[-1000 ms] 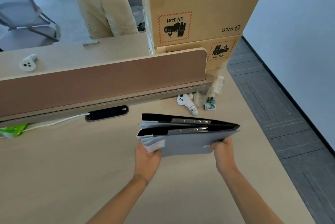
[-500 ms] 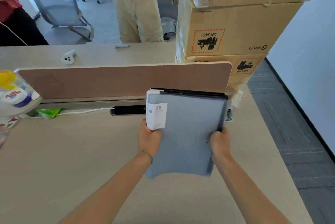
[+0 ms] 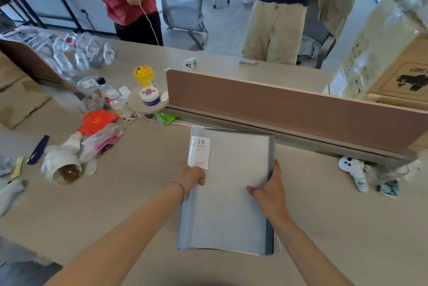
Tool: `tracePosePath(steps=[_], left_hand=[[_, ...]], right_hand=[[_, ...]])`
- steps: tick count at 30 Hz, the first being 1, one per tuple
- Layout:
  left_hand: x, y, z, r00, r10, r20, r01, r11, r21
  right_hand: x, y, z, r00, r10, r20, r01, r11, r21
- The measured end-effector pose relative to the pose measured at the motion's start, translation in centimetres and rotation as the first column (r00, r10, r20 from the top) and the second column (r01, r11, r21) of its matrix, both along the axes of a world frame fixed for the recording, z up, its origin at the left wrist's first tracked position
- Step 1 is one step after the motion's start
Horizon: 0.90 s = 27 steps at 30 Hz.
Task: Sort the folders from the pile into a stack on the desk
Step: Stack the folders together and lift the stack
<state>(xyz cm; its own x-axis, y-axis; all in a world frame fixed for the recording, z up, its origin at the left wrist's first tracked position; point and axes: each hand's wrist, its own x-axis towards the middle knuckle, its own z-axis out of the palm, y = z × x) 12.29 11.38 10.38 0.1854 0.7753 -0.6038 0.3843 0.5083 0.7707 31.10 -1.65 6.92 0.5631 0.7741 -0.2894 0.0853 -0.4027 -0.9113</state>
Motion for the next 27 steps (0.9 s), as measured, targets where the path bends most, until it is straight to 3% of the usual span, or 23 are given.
tracePosePath(steps=[3, 7, 14, 27], left_hand=[[-4.0, 3.1, -0.1, 0.999, -0.027, -0.022, 0.027, 1.0, -0.006], [-9.5, 7.1, -2.8, 0.993, -0.029, -0.116, 0.042, 0.993, 0.114], [-16.2, 13.4, -6.3, 0.96, 0.031, -0.278, 0.059, 0.948, 0.313], [-21.5, 24.1, -11.9, 0.904, -0.029, -0.426, 0.153, 0.953, 0.26]], right_hand=[[-4.2, 3.1, -1.1, 0.997, -0.022, -0.078, 0.021, 1.0, -0.009], [-9.0, 7.7, -2.6, 0.991, -0.013, -0.135, 0.007, 0.999, -0.044], [-16.3, 16.9, -5.3, 0.999, 0.043, -0.013, -0.044, 0.989, -0.139], [-22.1, 27.7, -11.2, 0.997, 0.073, -0.006, -0.07, 0.935, -0.348]])
